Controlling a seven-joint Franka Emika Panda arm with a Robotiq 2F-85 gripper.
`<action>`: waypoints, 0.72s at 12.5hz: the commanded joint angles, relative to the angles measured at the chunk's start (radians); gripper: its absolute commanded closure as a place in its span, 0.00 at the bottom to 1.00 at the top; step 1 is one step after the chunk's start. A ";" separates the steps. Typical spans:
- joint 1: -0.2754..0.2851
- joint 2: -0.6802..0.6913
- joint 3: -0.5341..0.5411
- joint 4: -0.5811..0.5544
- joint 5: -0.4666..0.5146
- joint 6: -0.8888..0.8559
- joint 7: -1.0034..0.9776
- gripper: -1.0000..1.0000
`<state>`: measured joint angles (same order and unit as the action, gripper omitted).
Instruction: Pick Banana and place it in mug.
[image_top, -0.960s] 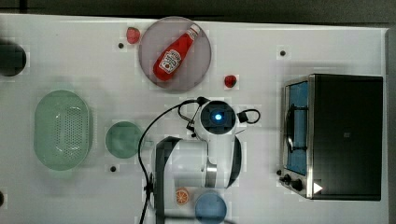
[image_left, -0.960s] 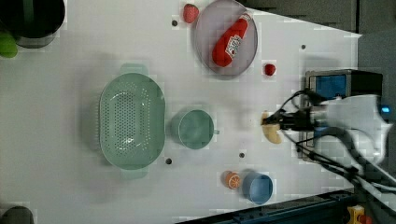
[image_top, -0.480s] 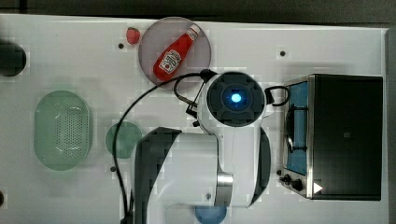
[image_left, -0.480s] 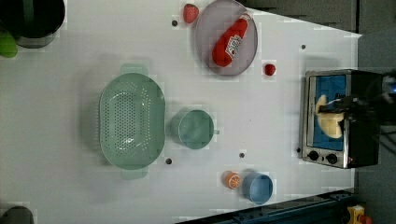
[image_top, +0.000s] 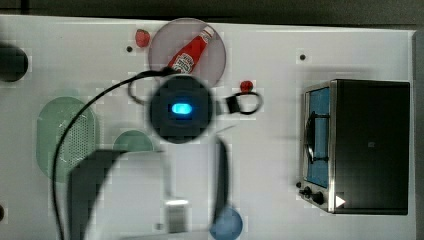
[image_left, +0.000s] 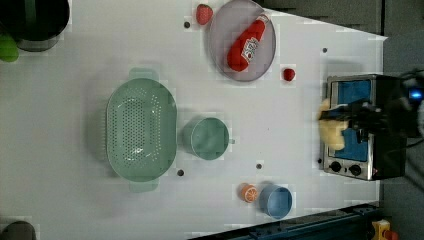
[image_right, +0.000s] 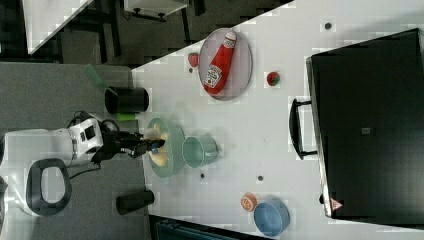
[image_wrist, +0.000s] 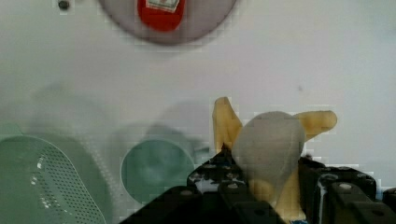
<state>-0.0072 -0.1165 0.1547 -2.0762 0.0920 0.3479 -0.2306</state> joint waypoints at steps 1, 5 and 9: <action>0.063 0.045 0.104 -0.040 0.022 0.010 0.315 0.64; 0.065 0.107 0.205 -0.140 0.022 0.221 0.459 0.64; 0.066 0.204 0.244 -0.254 0.019 0.475 0.530 0.64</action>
<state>0.0917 0.0984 0.4272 -2.3203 0.1204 0.8018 0.2225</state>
